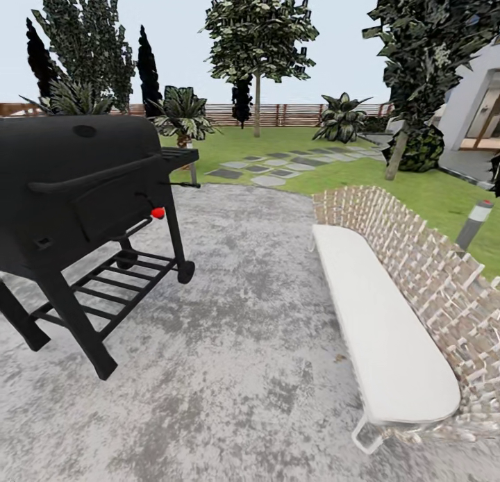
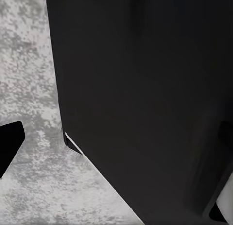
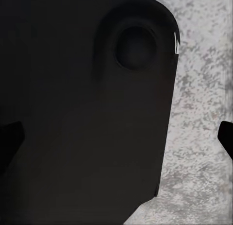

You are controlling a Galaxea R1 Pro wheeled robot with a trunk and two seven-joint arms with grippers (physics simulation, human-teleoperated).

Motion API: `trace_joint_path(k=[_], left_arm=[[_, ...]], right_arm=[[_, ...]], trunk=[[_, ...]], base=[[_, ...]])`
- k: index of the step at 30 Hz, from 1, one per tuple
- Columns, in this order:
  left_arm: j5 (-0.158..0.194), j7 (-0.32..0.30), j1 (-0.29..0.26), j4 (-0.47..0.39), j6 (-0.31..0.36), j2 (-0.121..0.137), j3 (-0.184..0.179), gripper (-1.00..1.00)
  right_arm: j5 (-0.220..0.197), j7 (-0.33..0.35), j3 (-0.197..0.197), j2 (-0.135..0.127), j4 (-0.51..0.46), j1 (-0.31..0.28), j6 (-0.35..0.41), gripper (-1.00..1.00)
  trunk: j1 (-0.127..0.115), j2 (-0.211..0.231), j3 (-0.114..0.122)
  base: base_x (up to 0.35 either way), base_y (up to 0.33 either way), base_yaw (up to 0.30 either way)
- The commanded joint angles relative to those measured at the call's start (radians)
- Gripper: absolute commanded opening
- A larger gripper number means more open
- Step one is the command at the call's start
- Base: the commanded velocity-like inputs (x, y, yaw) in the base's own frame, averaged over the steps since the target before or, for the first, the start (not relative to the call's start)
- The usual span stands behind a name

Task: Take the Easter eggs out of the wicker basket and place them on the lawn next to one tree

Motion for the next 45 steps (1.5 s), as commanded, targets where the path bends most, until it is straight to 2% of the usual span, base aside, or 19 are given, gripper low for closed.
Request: trace_joint_path(k=[1,7,12,37,45], left_arm=[[0.001,0.0,0.0,-0.001,0.001,0.0,0.0,1.0],[0.001,0.0,0.0,0.0,0.001,0.0,0.0,1.0],[0.001,0.0,0.0,0.0,0.001,0.0,0.0,1.0],[0.001,0.0,0.0,0.0,0.001,0.0,0.0,1.0],[0.001,0.0,0.0,0.0,0.001,0.0,0.0,1.0]], right_arm=[[0.001,0.0,0.004,-0.001,0.001,0.0,-0.003,1.0],[0.002,0.0,0.004,-0.001,0.001,0.0,-0.003,1.0],[0.001,0.0,0.005,-0.003,0.0,0.0,-0.003,1.0],[0.001,0.002,0.005,-0.004,0.0,0.0,-0.003,1.0],[0.001,0.003,0.005,-0.005,0.0,0.0,-0.003,1.0]], trunk=[[0.001,0.0,-0.001],[0.001,0.0,-0.001],[0.001,0.0,-0.001],[0.001,0.0,-0.001],[0.001,0.0,-0.001]], base=[[0.334,0.0,0.285],[0.334,0.0,0.271],[0.334,0.0,0.048],[0.334,0.0,0.0],[0.334,0.0,-0.157]])
